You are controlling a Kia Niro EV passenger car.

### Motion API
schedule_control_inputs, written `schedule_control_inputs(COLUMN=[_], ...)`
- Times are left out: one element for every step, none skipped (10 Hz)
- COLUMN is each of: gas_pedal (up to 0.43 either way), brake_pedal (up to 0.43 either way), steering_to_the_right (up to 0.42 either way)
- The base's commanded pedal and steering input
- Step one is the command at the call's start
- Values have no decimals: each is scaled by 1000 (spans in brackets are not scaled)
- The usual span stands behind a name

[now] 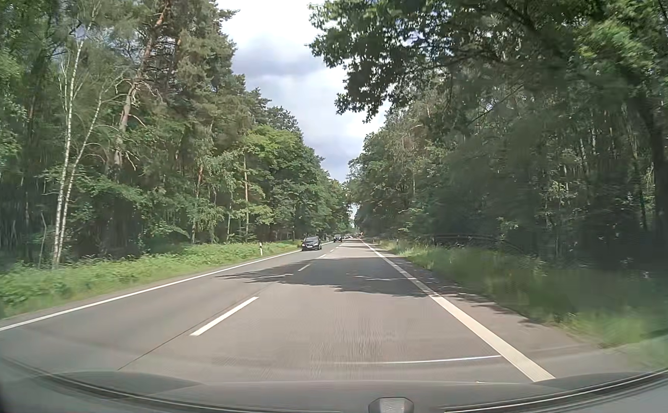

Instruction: Follow the waypoints while adhering to traffic rules and regulations

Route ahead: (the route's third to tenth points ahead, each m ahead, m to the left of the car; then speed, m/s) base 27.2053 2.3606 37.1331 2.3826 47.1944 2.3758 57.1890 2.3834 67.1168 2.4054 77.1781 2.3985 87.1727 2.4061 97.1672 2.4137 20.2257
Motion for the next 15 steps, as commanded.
schedule_control_inputs(gas_pedal=[0, 0, 0, 0, 0, 0, 0, 0, 0, 0, 0, 0, 0, 0, 0], brake_pedal=[37, 30, 37, 37, 37, 37, 37, 37, 37, 37, 30, 37, 37, 37, 37], steering_to_the_right=[-1, -1, -1, -1, -1, 0, 0, -1, -1, -2, -2, -3, -3, -3, -4])
